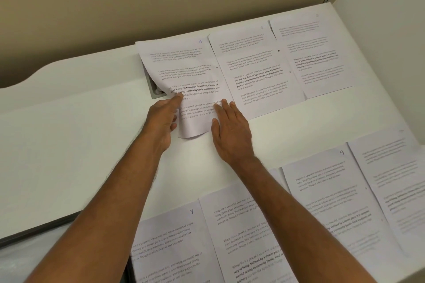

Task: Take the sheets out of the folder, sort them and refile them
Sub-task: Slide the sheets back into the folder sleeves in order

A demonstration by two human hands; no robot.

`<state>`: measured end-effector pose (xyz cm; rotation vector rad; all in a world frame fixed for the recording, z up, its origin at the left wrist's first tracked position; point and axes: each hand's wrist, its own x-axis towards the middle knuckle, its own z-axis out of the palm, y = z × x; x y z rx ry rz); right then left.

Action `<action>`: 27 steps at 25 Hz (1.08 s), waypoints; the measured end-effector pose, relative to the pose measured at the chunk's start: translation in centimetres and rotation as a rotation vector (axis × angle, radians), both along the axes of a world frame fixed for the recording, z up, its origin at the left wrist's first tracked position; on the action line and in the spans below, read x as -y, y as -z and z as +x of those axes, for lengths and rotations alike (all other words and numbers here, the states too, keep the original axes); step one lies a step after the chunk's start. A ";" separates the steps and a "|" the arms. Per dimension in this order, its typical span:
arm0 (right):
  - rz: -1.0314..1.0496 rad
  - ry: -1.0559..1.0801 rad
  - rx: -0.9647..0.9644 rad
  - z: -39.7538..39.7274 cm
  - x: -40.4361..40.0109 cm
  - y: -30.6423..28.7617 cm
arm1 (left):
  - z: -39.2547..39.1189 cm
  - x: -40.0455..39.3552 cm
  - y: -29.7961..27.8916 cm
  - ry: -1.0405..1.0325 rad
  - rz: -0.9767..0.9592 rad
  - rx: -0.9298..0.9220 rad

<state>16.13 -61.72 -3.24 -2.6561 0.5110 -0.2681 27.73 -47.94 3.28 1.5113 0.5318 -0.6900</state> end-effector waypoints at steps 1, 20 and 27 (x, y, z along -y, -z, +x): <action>0.004 0.000 0.000 0.0 0.0 -0.1 | -0.1 0.1 -0.1 0.021 -0.006 0.012; 0.603 0.011 -0.214 -3.5 -1.4 -5.5 | -5.2 -6.5 0.2 0.051 0.261 0.263; 1.130 0.349 -0.149 -8.2 -6.4 -8.4 | -13.0 -16.3 -3.0 0.089 0.035 0.185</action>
